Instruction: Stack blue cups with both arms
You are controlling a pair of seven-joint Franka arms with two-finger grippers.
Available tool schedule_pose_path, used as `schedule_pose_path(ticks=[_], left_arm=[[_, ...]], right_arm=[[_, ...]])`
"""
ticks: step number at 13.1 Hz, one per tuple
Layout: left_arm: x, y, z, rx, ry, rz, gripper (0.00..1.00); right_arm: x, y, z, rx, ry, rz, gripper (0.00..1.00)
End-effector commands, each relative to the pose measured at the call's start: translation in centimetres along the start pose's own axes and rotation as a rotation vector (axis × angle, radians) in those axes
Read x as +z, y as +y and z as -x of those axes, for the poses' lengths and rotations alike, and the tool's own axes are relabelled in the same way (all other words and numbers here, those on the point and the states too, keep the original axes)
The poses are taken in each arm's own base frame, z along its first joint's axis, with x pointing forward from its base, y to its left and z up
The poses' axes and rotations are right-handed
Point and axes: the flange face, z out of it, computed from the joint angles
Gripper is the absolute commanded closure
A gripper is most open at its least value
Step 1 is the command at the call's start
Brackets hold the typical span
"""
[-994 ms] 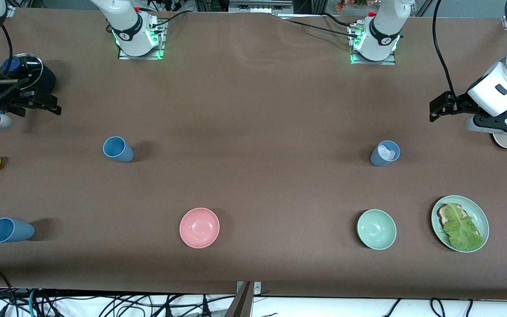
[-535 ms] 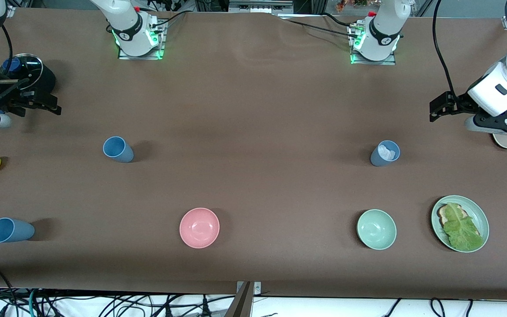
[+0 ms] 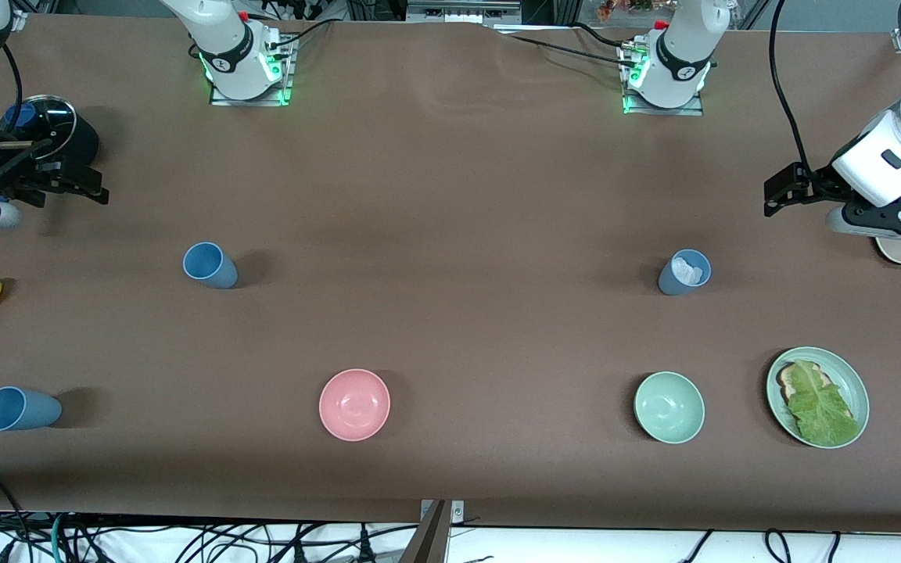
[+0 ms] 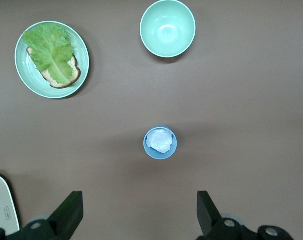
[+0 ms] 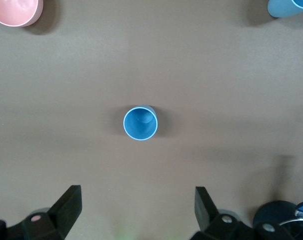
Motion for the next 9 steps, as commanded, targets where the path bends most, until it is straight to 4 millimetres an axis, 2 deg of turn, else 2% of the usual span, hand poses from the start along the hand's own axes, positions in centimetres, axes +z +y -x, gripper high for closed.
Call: schedule_pose_path(ticks=[1, 5, 7, 9], left_arm=[[-0.4, -0.3, 0.0, -0.009, 0.001, 0.016, 0.00], [0.2, -0.3, -0.3, 0.003, -0.010, 0.018, 0.00], [2.7, -0.5, -1.3, -0.003, -0.057, 0.019, 0.00], [5.8, -2.4, -2.3, -0.026, -0.107, 0.030, 0.00]], right_arm=[[0.0, 0.1, 0.2, 0.011, -0.007, 0.005, 0.00], [0.0, 0.1, 0.2, 0.011, -0.007, 0.005, 0.00], [0.0, 0.1, 0.2, 0.011, -0.007, 0.005, 0.00], [0.2, 0.2, 0.1, 0.013, -0.011, 0.007, 0.00]])
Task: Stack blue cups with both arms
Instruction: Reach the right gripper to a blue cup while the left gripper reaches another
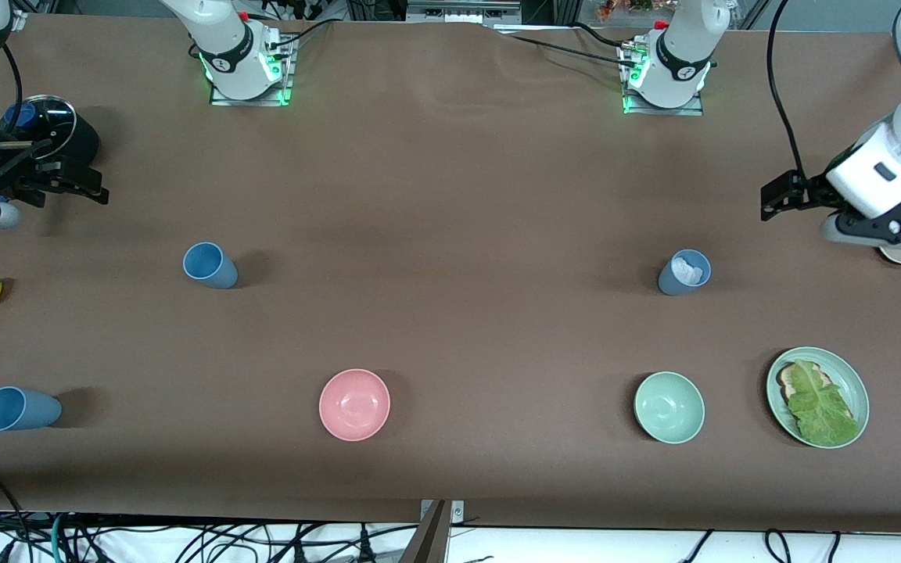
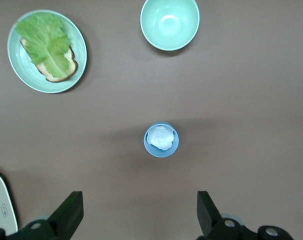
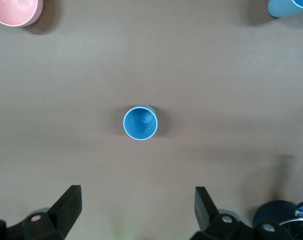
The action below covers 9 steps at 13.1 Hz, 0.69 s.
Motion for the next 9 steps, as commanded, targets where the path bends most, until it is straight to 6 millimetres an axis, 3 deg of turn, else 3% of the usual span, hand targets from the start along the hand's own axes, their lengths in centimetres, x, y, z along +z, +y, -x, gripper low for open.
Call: schedule_pose_path(ticks=[1, 5, 9], left_arm=[[4.1, -2.0, -1.9, -0.018, -0.074, 0.027, 0.00], [10.8, -1.8, -1.8, 0.001, -0.114, 0.030, 0.00], [17.6, -1.6, -1.4, 0.044, -0.054, -0.016, 0.00]], right_arm=[[0.1, 0.1, 0.1, 0.011, -0.008, 0.007, 0.00], [3.4, -0.2, -1.6, -0.016, -0.067, 0.013, 0.00], [10.2, 1.3, -4.4, 0.011, -0.172, 0.029, 0.00]])
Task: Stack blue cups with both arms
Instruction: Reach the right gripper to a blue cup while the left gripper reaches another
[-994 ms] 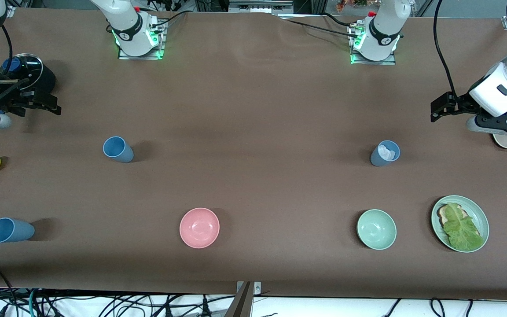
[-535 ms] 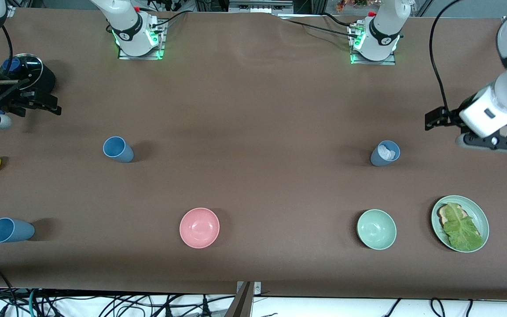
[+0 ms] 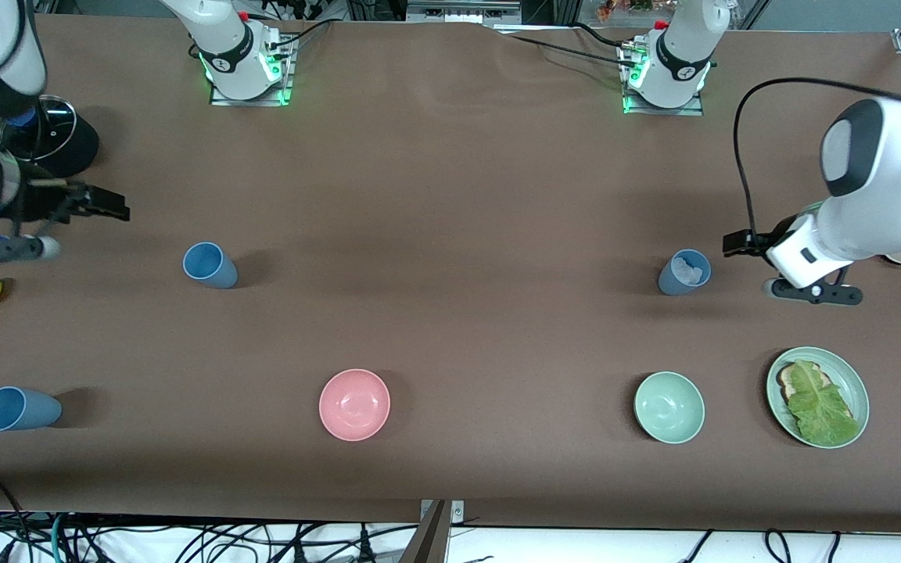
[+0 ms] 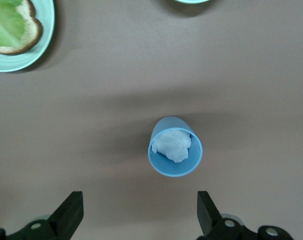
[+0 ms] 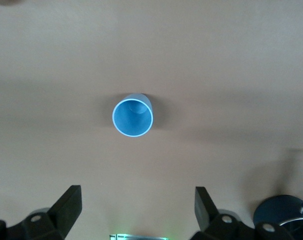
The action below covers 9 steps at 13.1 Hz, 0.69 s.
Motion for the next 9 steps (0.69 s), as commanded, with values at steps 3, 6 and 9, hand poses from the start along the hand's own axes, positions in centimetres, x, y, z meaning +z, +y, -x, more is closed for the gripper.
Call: schedule_pose_path(ticks=[3, 6, 9], left_arm=[[8.8, 1.1, 2.1, 0.142, 0.102, -0.129, 0.01], [12.9, 0.9, 1.7, 0.147, 0.128, -0.116, 0.15], [13.9, 1.0, 1.7, 0.137, 0.109, -0.106, 0.59]], right_arm=[[8.1, 1.4, -4.3, 0.020, -0.024, 0.014, 0.00], [15.3, 1.2, -4.5, 0.011, 0.022, 0.018, 0.00], [18.6, 1.2, -4.1, 0.012, 0.048, 0.021, 0.00]])
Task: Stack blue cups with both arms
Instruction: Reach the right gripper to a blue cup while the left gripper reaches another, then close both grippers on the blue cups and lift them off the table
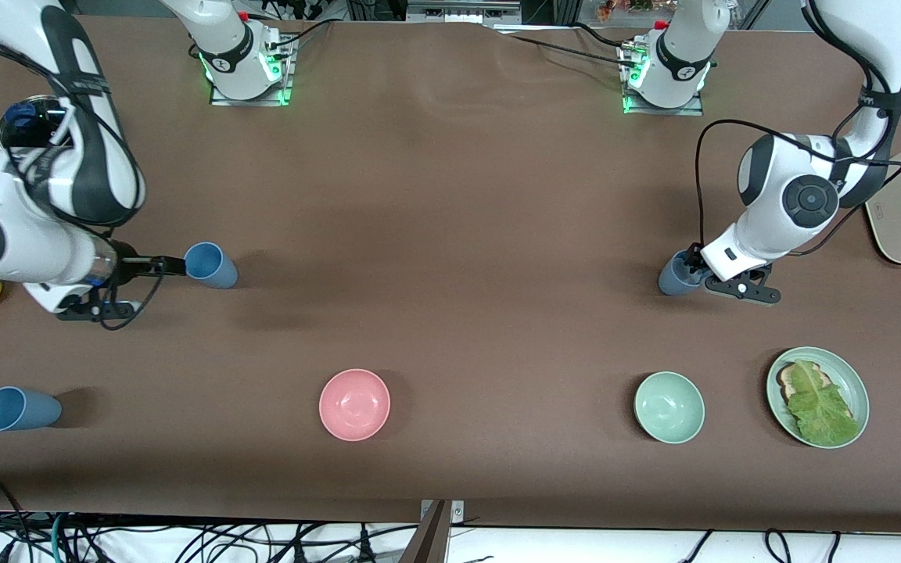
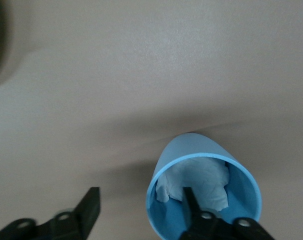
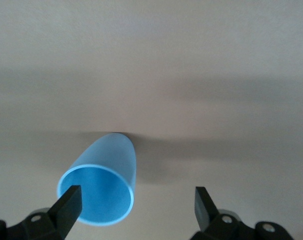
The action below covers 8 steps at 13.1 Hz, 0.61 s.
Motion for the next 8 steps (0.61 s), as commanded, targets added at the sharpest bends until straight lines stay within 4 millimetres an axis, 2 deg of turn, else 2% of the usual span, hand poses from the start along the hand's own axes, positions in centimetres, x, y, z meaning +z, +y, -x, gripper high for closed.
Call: schedule_pose_path(ticks=[1, 2, 6, 7, 8], left_arm=[[0.2, -0.1, -0.1, 0.017, 0.004, -0.007, 0.80], [0.1, 0.0, -0.2, 0.013, 0.005, -0.007, 0.98], [-1.8, 0.0, -1.0, 0.014, 0.009, -0.013, 1.00], [-3.4, 1.3, -1.8, 0.029, 0.000, -0.009, 1.00], [-5.3, 3.6, -2.7, 0.016, -0.012, 0.027, 1.00]], right_arm=[[0.9, -0.4, 1.2, 0.018, 0.012, 0.012, 0.00], [1.3, -0.5, 1.3, 0.037, 0.004, 0.012, 0.00], [3.0, -0.9, 1.2, 0.035, -0.025, 0.012, 0.00], [3.6, -0.8, 1.1, 0.035, -0.033, 0.012, 0.01], [4.1, -0.8, 0.9, 0.036, -0.042, 0.010, 0.06]])
